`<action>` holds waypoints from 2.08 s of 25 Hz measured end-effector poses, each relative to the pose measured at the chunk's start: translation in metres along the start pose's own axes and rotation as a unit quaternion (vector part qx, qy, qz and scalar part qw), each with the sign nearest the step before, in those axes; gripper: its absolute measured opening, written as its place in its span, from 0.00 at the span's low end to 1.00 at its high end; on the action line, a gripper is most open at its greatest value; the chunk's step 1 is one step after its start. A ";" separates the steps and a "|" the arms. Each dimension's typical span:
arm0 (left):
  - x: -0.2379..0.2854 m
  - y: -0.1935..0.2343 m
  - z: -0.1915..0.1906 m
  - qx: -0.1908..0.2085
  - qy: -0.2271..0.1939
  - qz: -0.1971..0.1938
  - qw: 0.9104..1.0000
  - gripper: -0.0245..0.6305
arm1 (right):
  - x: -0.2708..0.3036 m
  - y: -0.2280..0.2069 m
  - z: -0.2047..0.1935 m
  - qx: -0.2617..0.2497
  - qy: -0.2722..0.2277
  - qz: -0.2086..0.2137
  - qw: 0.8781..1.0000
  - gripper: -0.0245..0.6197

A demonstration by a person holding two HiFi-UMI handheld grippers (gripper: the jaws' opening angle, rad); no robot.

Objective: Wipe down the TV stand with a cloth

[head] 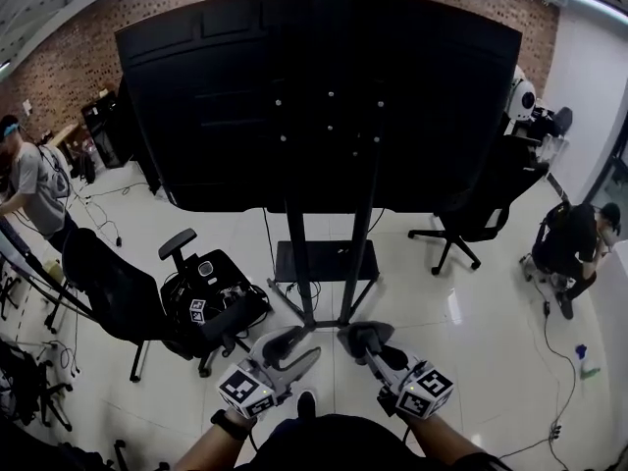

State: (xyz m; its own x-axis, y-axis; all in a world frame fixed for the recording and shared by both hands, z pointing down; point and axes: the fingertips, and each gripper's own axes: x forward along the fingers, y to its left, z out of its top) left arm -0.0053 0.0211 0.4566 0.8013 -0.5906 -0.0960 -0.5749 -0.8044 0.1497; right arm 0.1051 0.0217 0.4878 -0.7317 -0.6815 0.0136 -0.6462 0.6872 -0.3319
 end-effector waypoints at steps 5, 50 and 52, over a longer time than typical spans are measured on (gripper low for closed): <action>0.015 0.060 0.019 0.004 0.000 -0.022 1.000 0.43 | 0.065 -0.017 0.019 -0.009 -0.012 -0.010 1.000 0.08; 0.121 0.148 0.176 0.178 -0.073 -0.067 0.979 0.45 | 0.161 -0.083 0.236 -0.255 -0.075 0.016 0.964 0.08; 0.129 0.148 0.201 0.200 -0.086 -0.071 0.973 0.45 | 0.166 -0.079 0.269 -0.285 -0.083 0.017 0.955 0.08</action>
State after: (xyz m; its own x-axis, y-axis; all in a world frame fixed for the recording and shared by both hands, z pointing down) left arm -0.0205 -0.1871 0.2686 0.8575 -0.4459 -0.2566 -0.5064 -0.8195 -0.2684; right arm 0.0934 -0.2134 0.2630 -0.7403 -0.6546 -0.1530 -0.6705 0.7024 0.2389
